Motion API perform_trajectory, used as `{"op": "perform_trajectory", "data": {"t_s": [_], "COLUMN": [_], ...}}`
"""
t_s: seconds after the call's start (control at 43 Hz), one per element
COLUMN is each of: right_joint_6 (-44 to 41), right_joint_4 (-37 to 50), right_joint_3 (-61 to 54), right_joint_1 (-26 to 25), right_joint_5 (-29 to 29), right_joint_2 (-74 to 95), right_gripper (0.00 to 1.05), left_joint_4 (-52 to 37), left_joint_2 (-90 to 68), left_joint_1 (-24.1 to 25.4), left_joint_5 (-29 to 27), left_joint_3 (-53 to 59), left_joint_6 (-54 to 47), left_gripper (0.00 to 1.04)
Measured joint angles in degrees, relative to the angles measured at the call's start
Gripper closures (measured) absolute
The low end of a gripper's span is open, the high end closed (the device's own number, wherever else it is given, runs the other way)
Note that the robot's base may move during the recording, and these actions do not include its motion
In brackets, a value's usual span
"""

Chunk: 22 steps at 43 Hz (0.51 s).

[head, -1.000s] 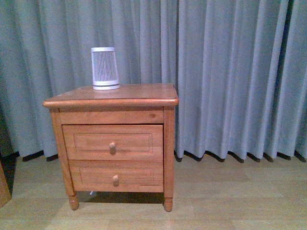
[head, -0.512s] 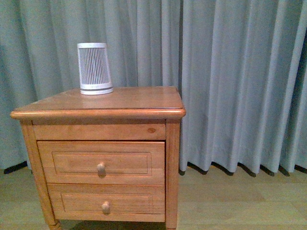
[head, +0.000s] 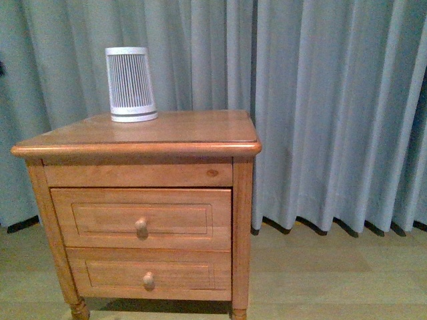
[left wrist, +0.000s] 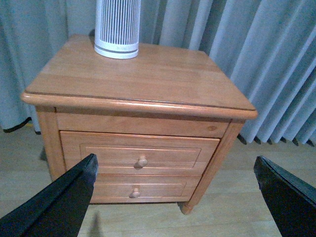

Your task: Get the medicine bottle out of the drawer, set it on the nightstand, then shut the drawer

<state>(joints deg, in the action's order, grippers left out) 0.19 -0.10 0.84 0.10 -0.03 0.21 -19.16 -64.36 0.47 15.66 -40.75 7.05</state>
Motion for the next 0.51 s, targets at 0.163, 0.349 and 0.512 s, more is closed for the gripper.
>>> {"op": "perform_trajectory", "data": {"t_s": [0.163,0.349,0.512], "right_joint_6": [0.0,0.0,0.0], "right_joint_4": [0.0,0.0,0.0], "right_joint_3": [0.0,0.0,0.0], "right_joint_1": [0.0,0.0,0.0], "right_joint_5": [0.0,0.0,0.0], "right_joint_2": [0.0,0.0,0.0], "right_gripper": [0.07,0.07,0.07], "left_joint_4": [-8.7,-16.6,-20.2], "left_joint_2": [-16.7,-33.9,-50.3], "left_joint_1": [-5.6,-9.3,-9.7], "left_joint_5": [-4.0,-7.7,-10.3], "left_joint_3": [-4.2,-9.2,-16.8], "left_joint_6": [-2.4,-3.0,-1.8], "left_gripper": [0.07,0.07,0.07]}}
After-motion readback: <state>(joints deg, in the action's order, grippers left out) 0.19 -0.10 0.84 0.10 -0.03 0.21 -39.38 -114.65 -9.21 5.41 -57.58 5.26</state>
